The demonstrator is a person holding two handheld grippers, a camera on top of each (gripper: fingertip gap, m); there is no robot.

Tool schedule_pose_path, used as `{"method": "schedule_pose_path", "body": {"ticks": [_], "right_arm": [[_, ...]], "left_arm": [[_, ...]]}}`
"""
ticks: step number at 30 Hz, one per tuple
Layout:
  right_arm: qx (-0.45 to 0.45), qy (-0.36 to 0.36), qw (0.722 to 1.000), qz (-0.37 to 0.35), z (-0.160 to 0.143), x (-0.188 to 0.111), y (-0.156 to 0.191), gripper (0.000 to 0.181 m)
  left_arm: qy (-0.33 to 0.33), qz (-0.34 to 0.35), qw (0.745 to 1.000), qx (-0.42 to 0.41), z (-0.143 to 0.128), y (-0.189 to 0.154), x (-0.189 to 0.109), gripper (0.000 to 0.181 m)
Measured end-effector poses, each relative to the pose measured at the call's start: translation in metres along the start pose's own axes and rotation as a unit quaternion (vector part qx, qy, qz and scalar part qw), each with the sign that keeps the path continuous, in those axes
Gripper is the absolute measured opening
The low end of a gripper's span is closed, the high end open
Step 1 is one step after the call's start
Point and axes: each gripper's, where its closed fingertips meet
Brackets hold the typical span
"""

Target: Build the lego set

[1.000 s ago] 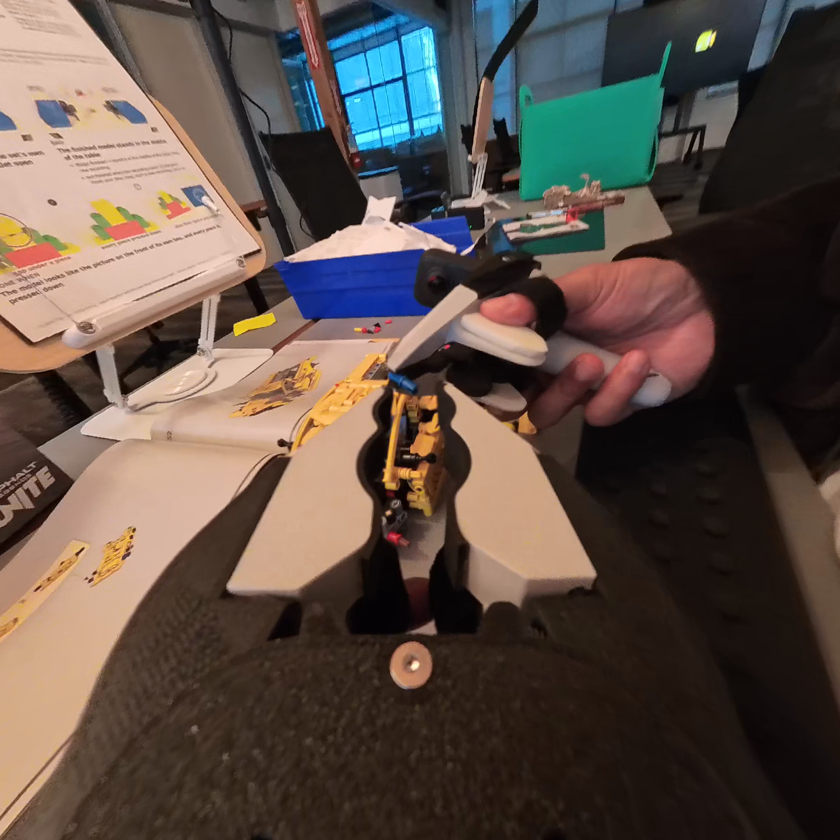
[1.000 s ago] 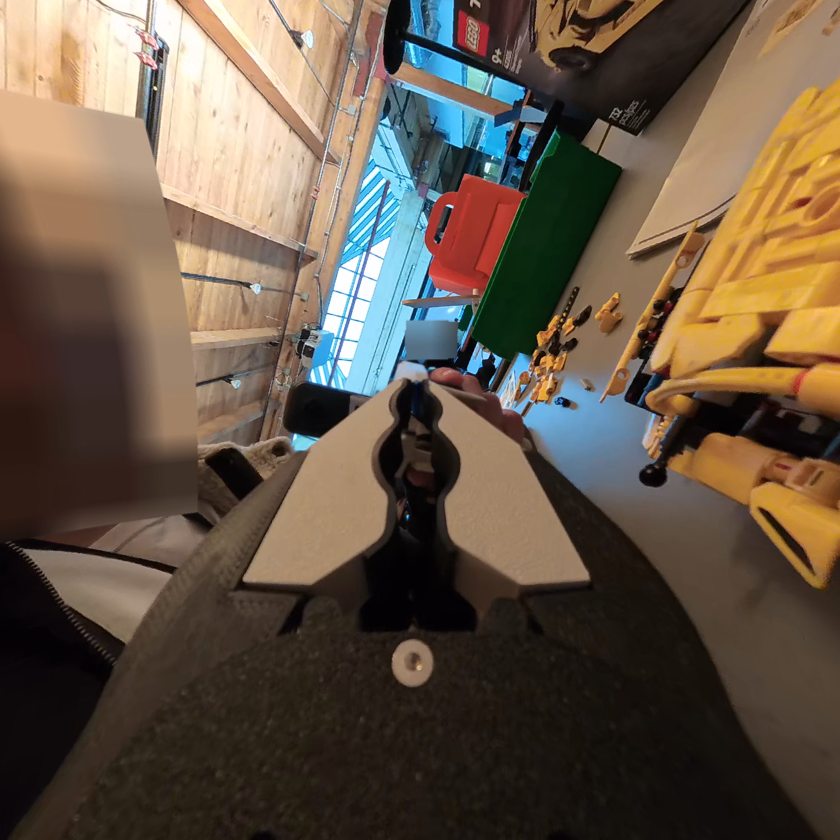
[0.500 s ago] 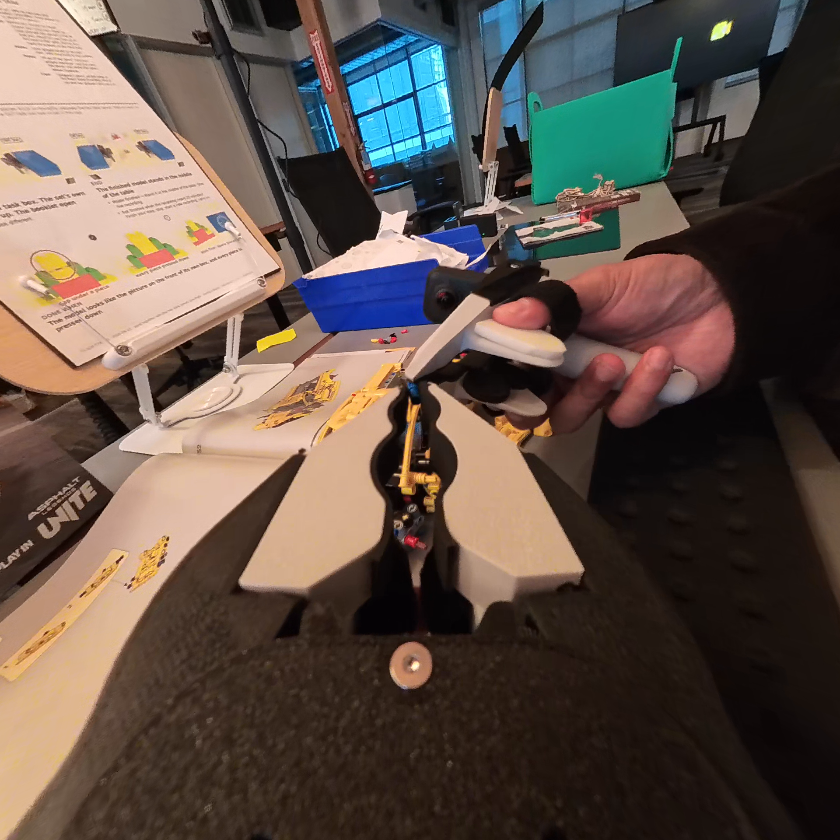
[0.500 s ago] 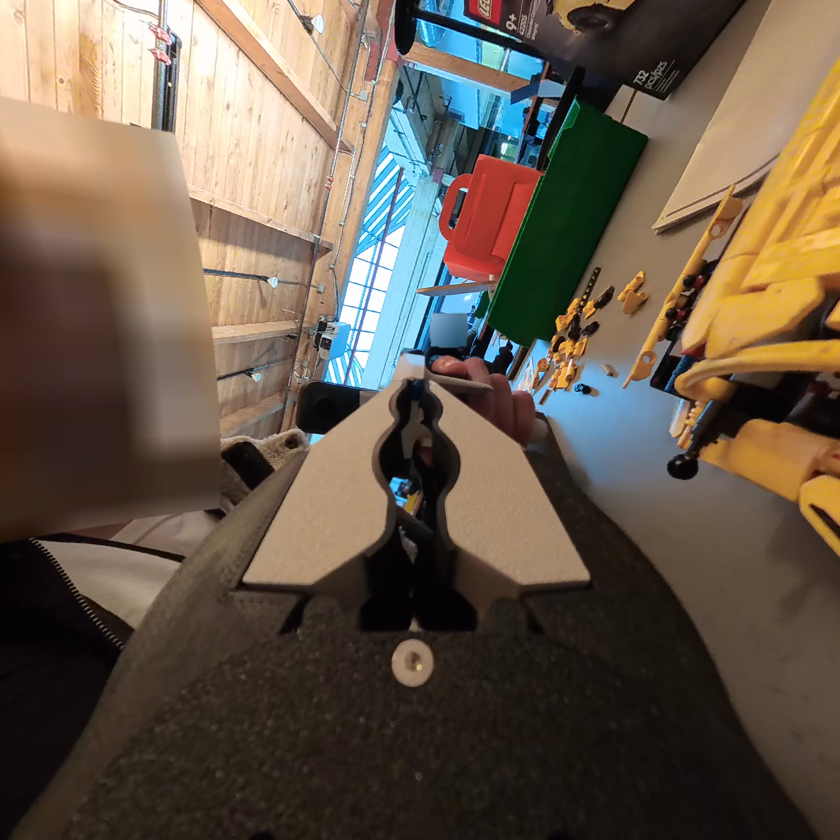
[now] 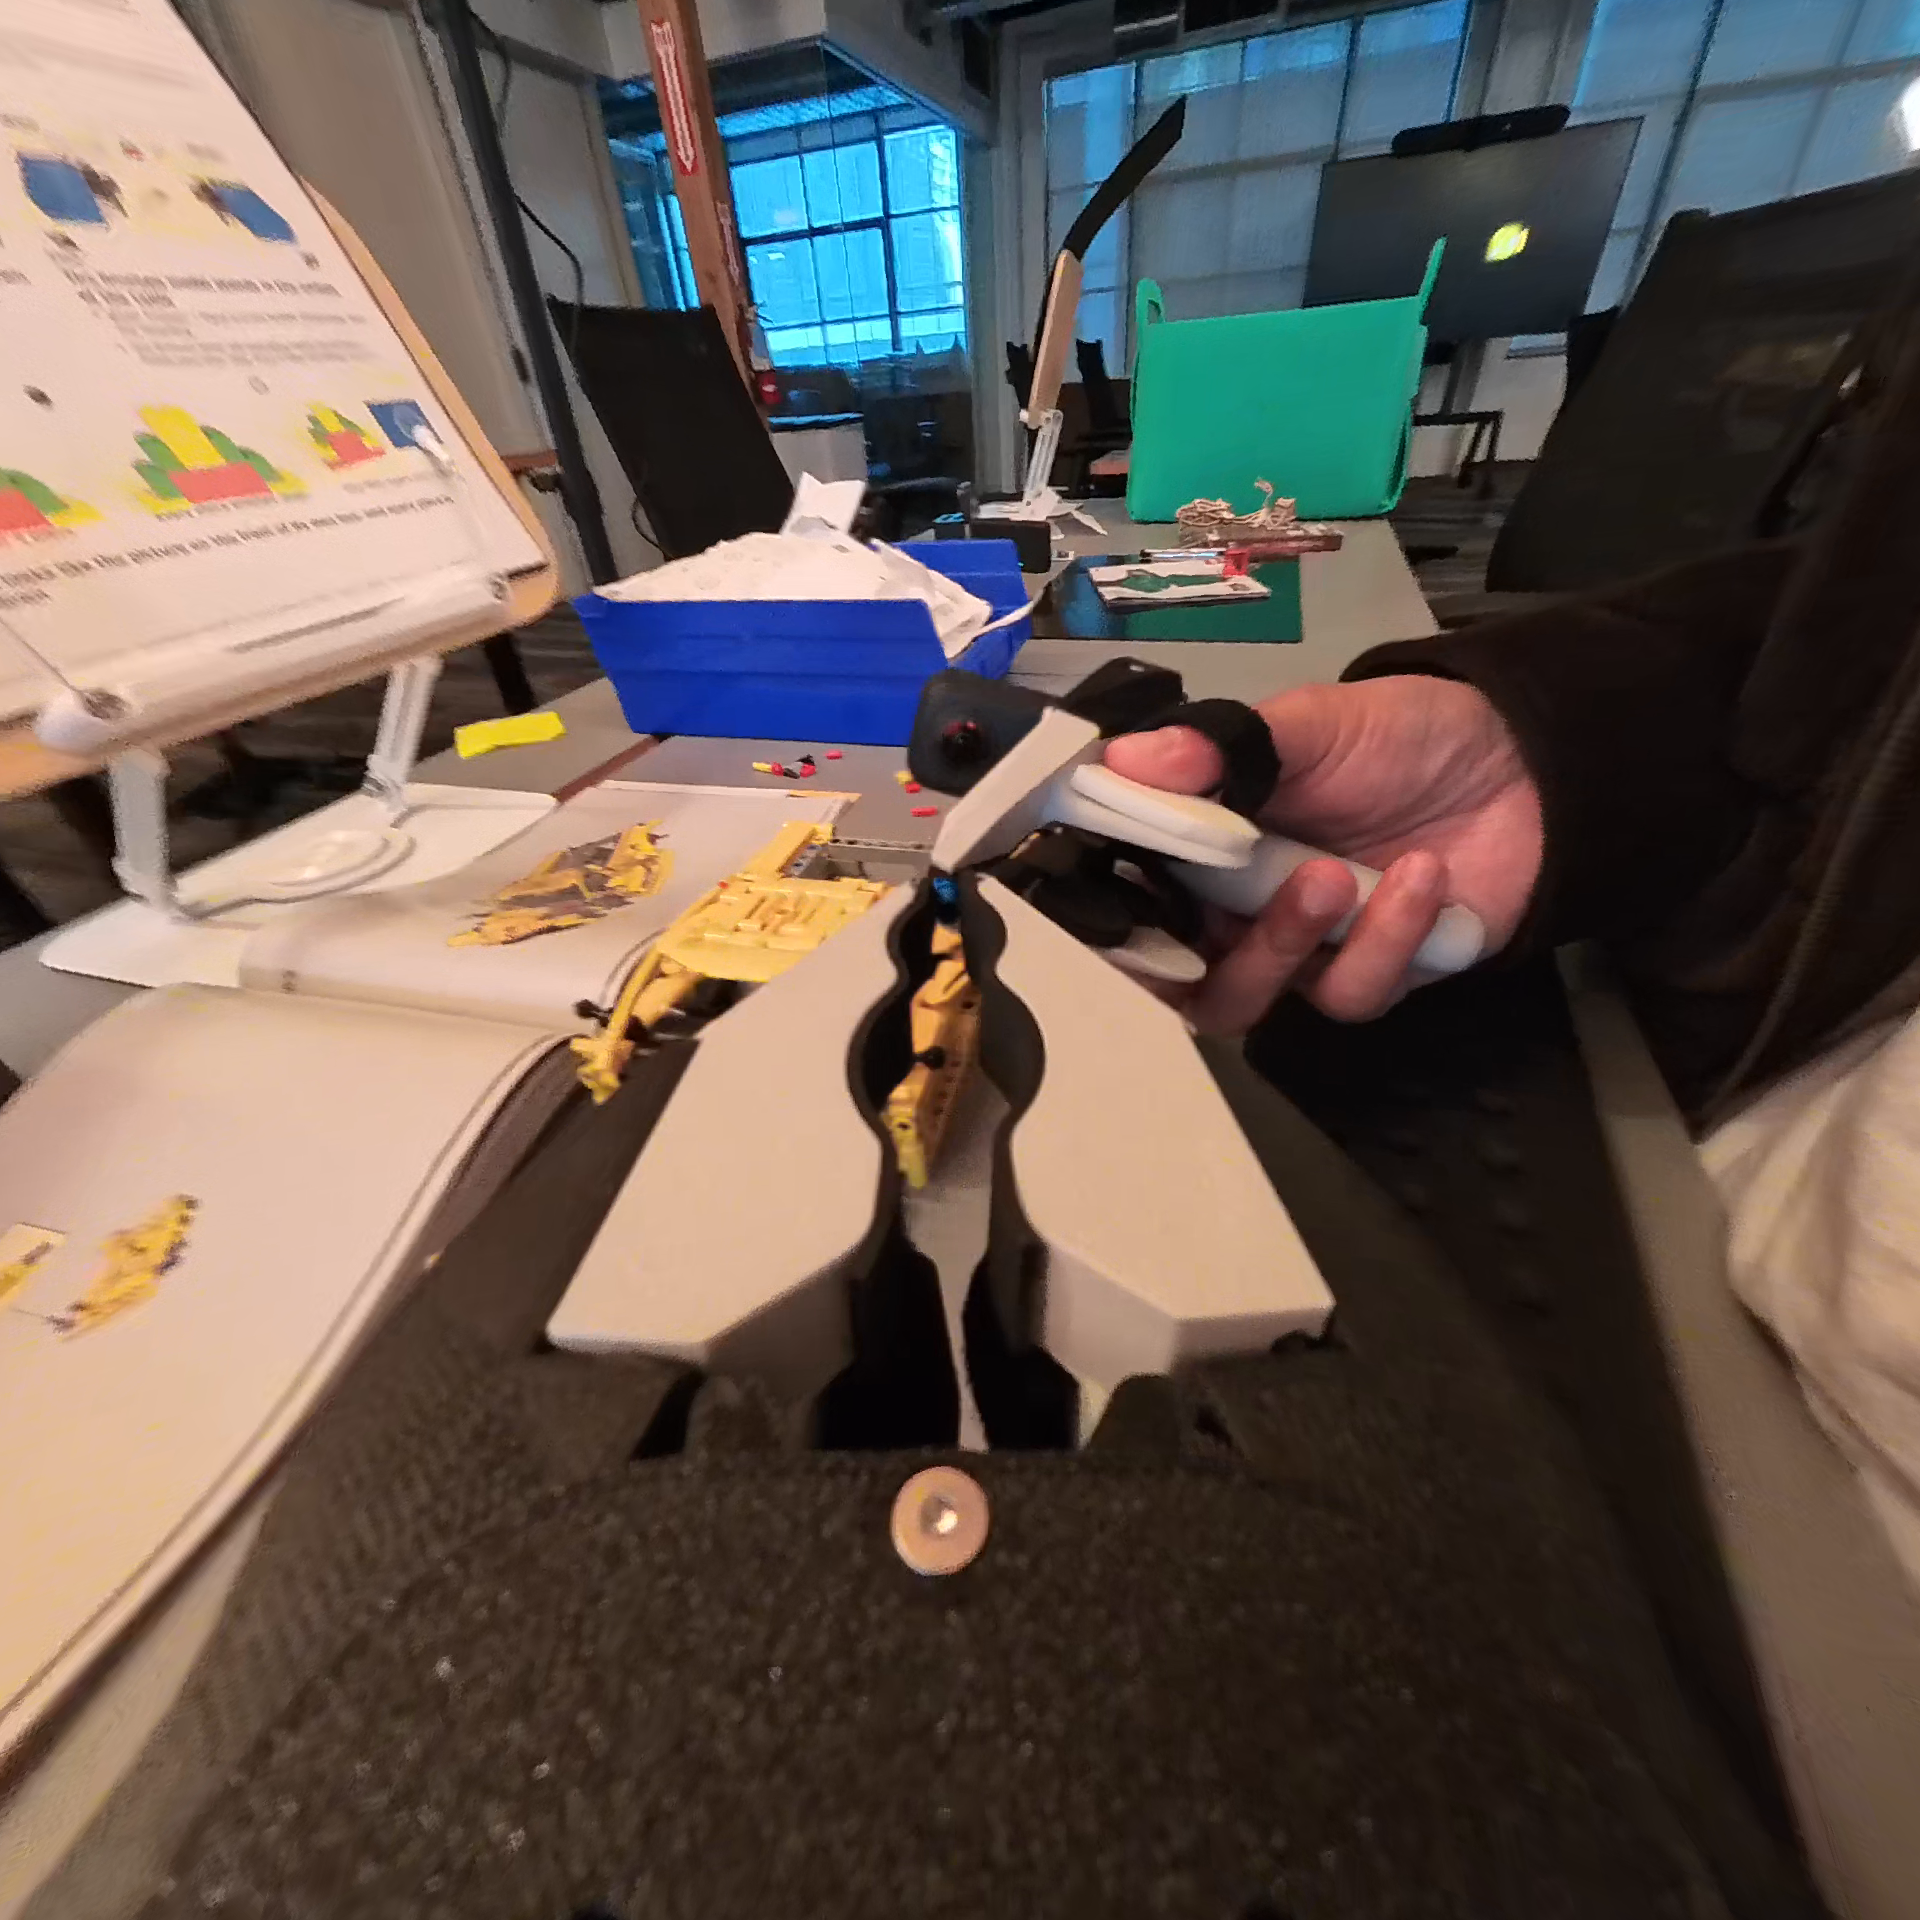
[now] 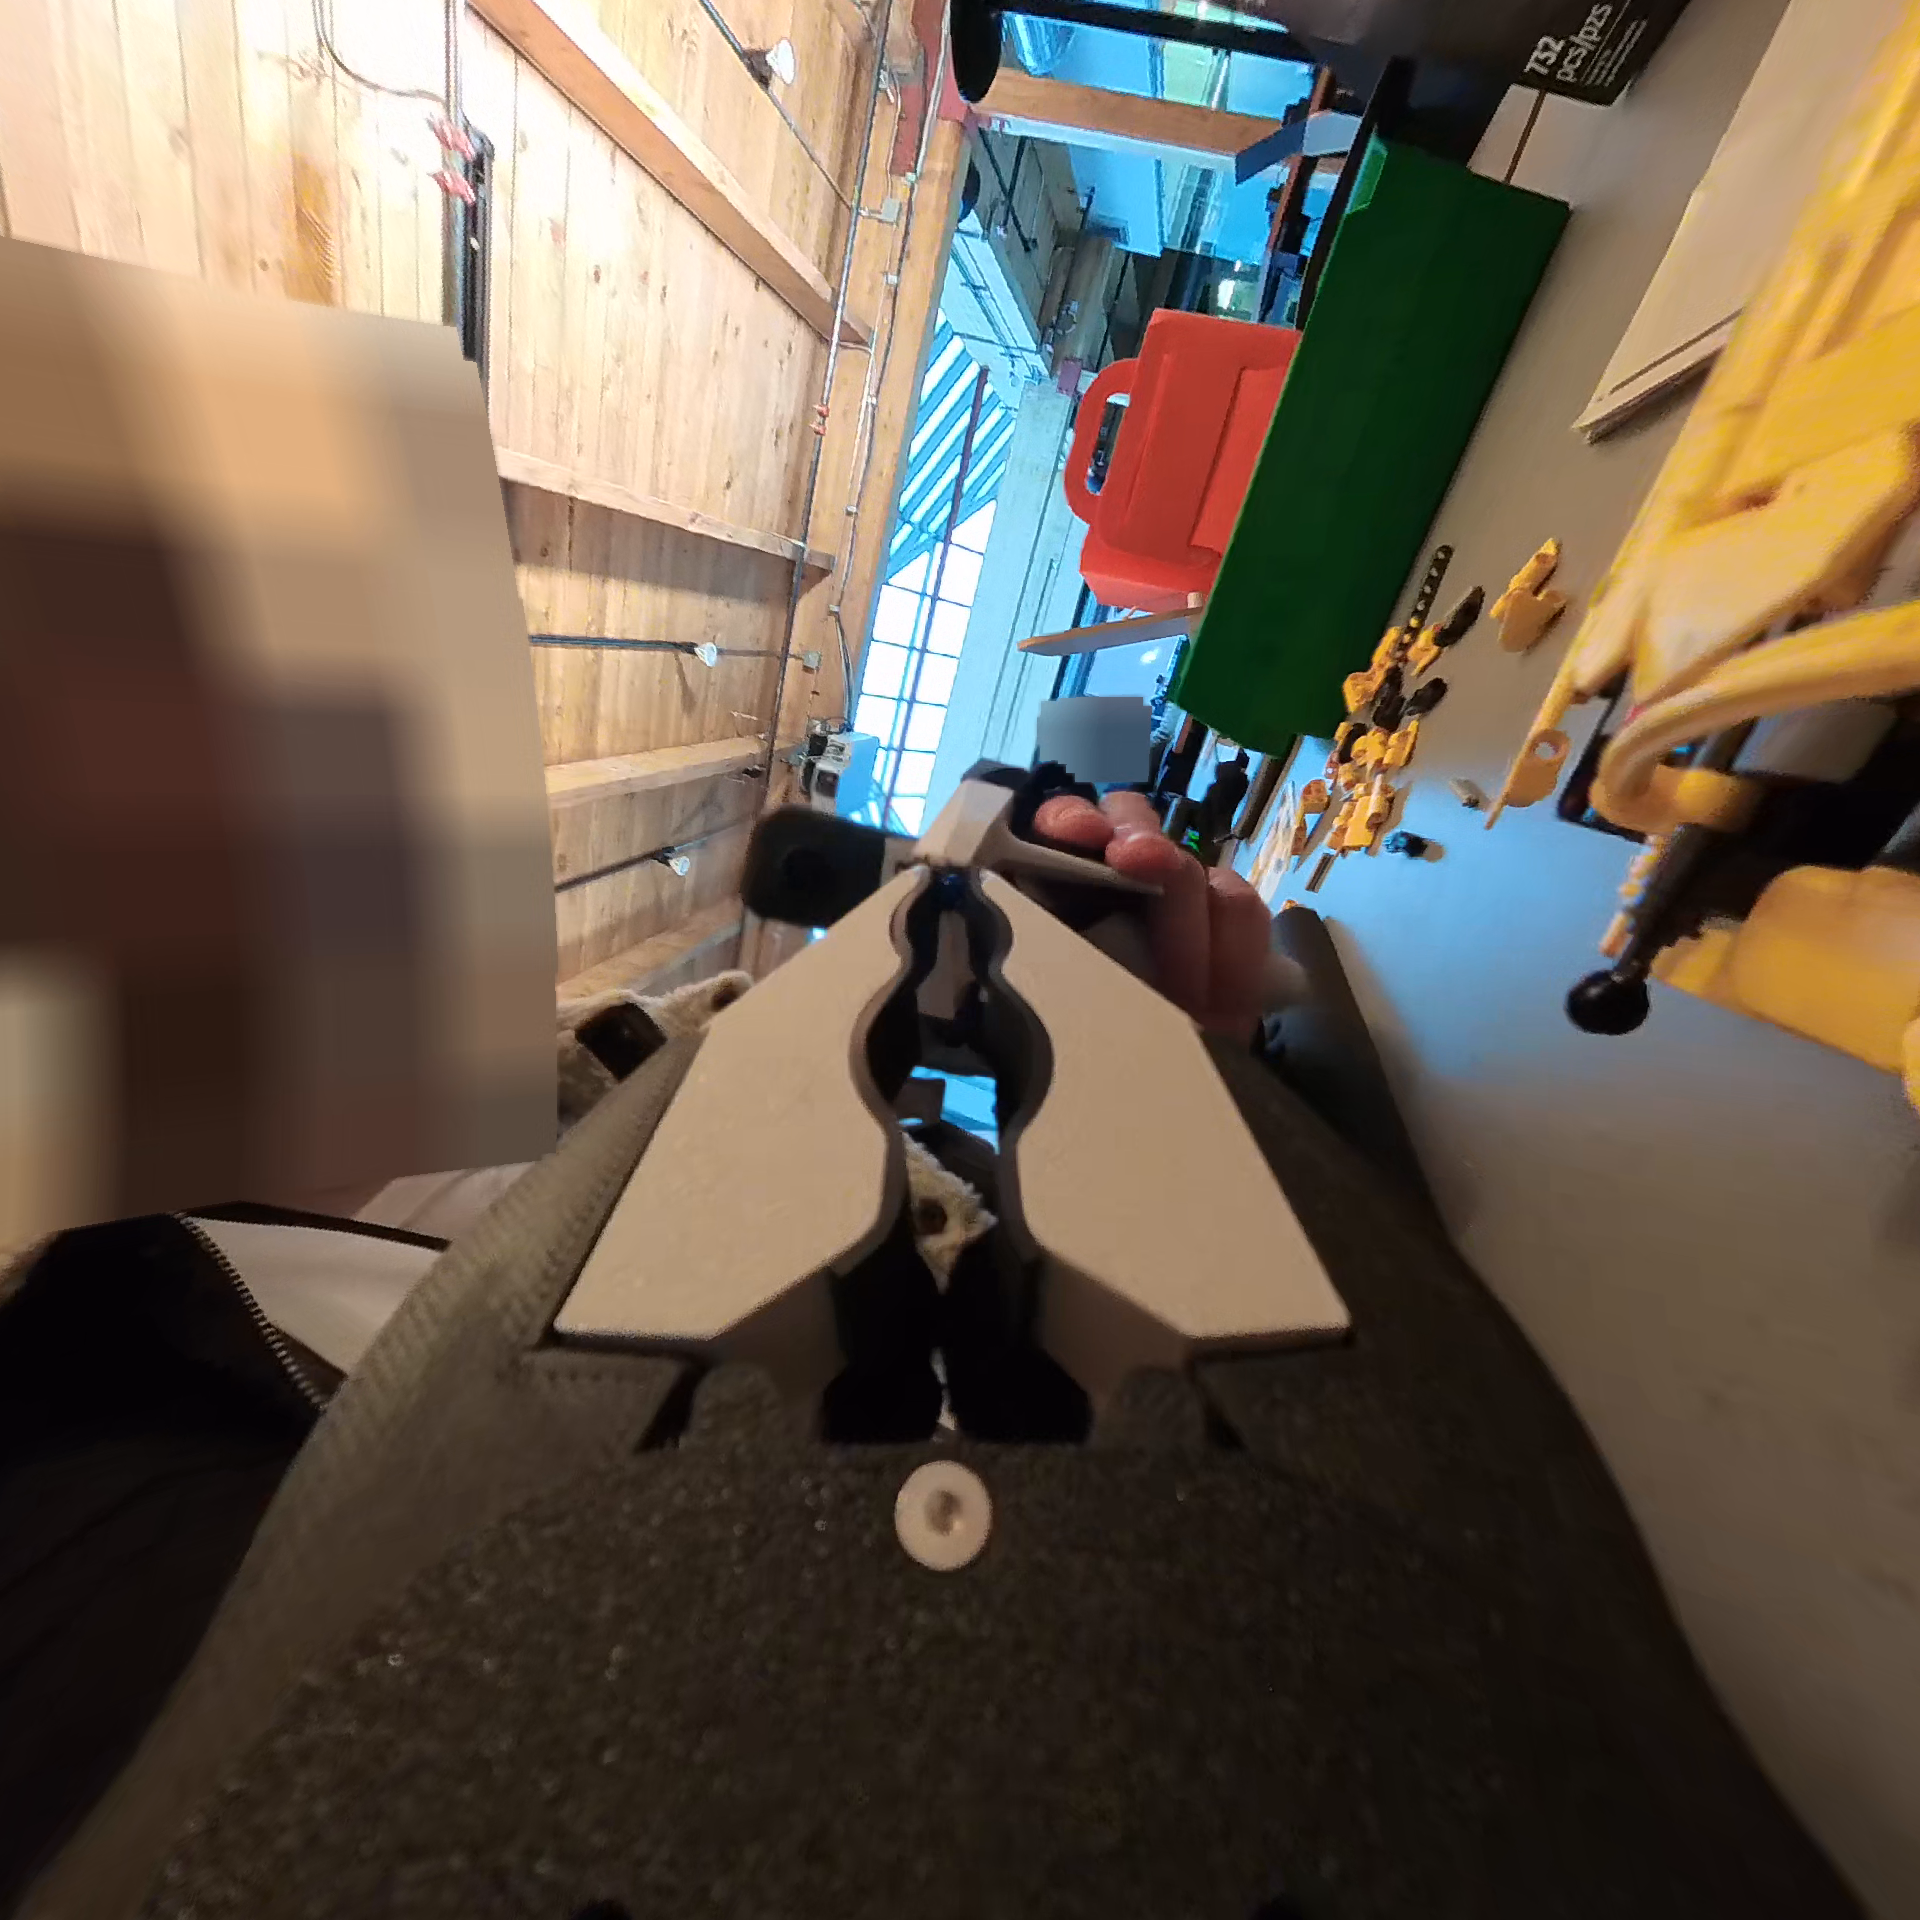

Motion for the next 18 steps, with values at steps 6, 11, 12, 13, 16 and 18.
{"method": "schedule_pose_path", "body": {"ticks": [6,11,12,13,16,18], "right_arm": [[-0.327,0.087,0.938,-0.071,0.034,-0.048,0.025,0.013],[-0.563,0.312,0.723,-0.25,0.053,-0.163,-0.017,0.022],[-0.555,0.334,0.72,-0.249,0.047,-0.174,-0.023,0.022],[-0.545,0.341,0.726,-0.244,0.044,-0.178,-0.03,0.023],[-0.519,0.379,0.736,-0.215,0.025,-0.181,-0.051,0.031],[-0.523,0.397,0.729,-0.191,0.015,-0.176,-0.059,0.031]], "left_arm": [[-0.04,-0.033,0.986,-0.157,0.012,0.005,-0.01,0.005],[-0.035,-0.053,0.973,-0.221,0.008,0.004,-0.009,0.004],[-0.028,-0.06,0.973,-0.22,0.006,0.002,-0.008,0.004],[-0.023,-0.067,0.973,-0.218,0.004,-0.001,-0.008,0.004],[-0.003,-0.085,0.972,-0.217,-0.002,-0.009,-0.005,0.004],[0.013,-0.083,0.972,-0.219,-0.009,-0.01,-0.003,0.004]]}}
Point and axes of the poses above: each gripper's, where its closed fingertips meet, x out along the fingers, z out of its top, y = z × x across the jaws, and after that the axes turned 12 degrees about -y, right-handed
